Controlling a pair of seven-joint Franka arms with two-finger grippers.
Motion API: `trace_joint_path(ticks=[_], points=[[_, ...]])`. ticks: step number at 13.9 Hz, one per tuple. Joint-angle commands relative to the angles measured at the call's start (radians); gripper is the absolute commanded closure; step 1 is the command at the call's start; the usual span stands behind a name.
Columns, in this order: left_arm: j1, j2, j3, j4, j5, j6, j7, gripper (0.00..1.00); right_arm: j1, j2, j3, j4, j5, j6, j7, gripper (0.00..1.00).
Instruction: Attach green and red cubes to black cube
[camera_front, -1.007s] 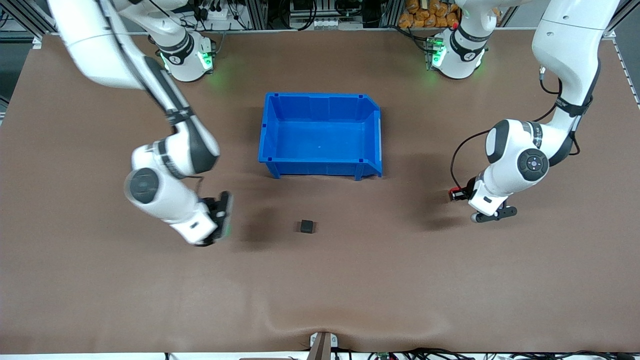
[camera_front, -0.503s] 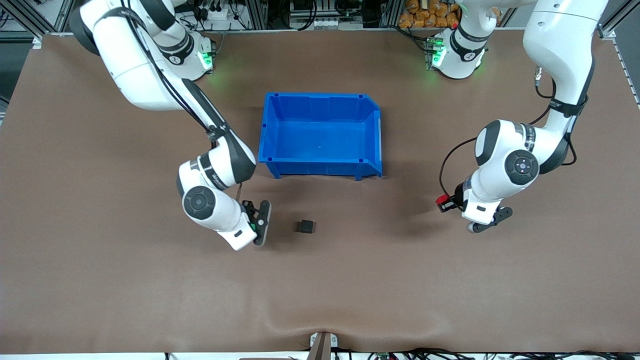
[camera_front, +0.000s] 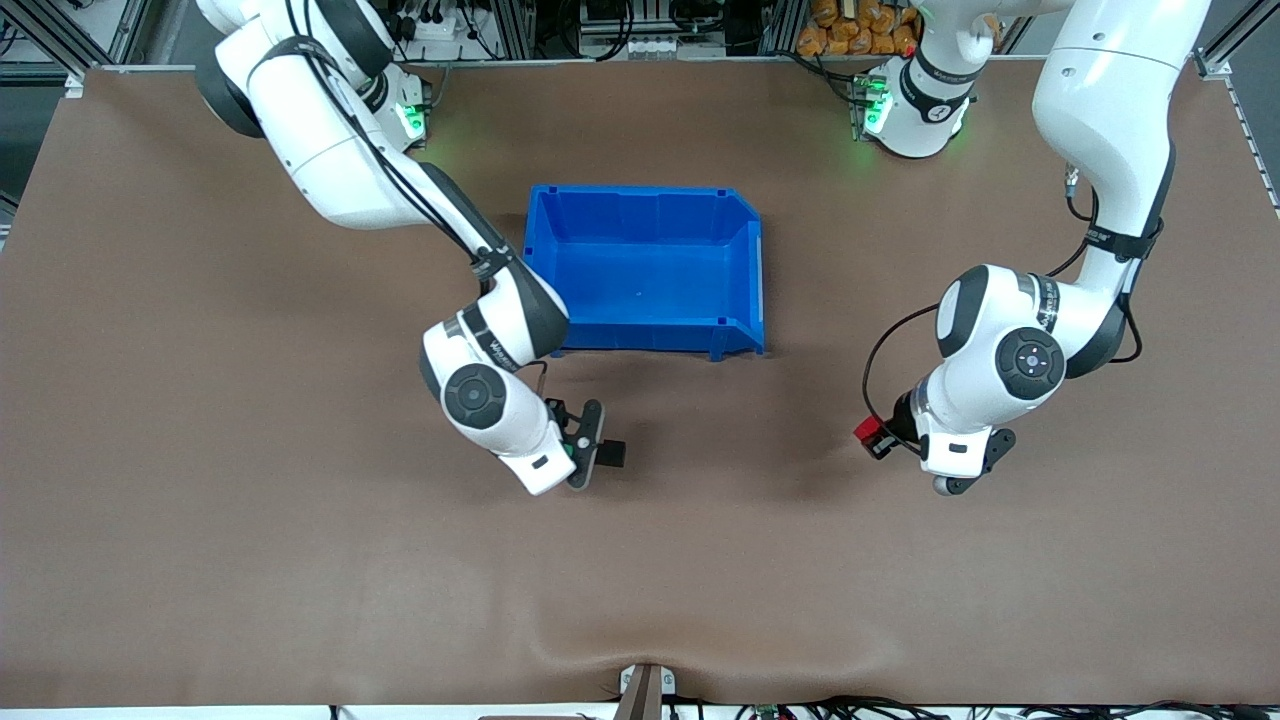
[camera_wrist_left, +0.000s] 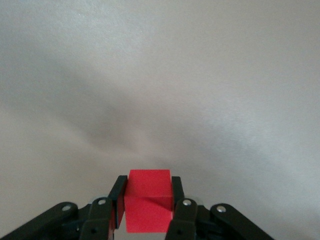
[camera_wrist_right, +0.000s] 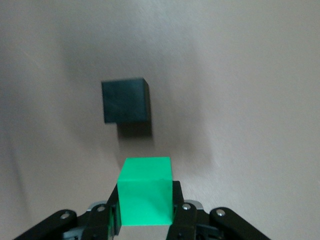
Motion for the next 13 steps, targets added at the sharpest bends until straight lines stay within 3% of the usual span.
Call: trace_joint_path(ticks=[1, 9, 10, 12, 13], points=[[-0.036, 0.028, 0.002, 0.066, 0.002, -0.043, -0.106, 1.0, 0.033, 0.032, -0.018, 0.053, -0.015, -0.017, 0.031, 1.0], [-0.094, 0.022, 0.002, 0.087, 0.004, -0.085, -0.302, 1.0, 0.063, 0.05, -0.029, 0.048, -0.015, 0.047, 0.03, 0.92], [-0.103, 0.022, 0.002, 0.087, 0.004, -0.088, -0.33, 1.0, 0.063, 0.053, -0.029, 0.045, -0.015, 0.05, 0.028, 0.81], [-0.119, 0.021, 0.002, 0.086, 0.004, -0.098, -0.38, 1.0, 0.063, 0.061, -0.029, 0.036, -0.015, 0.07, 0.024, 0.0], [-0.122, 0.021, 0.002, 0.086, 0.004, -0.098, -0.406, 1.0, 0.063, 0.061, -0.029, 0.024, -0.015, 0.102, 0.024, 0.0]])
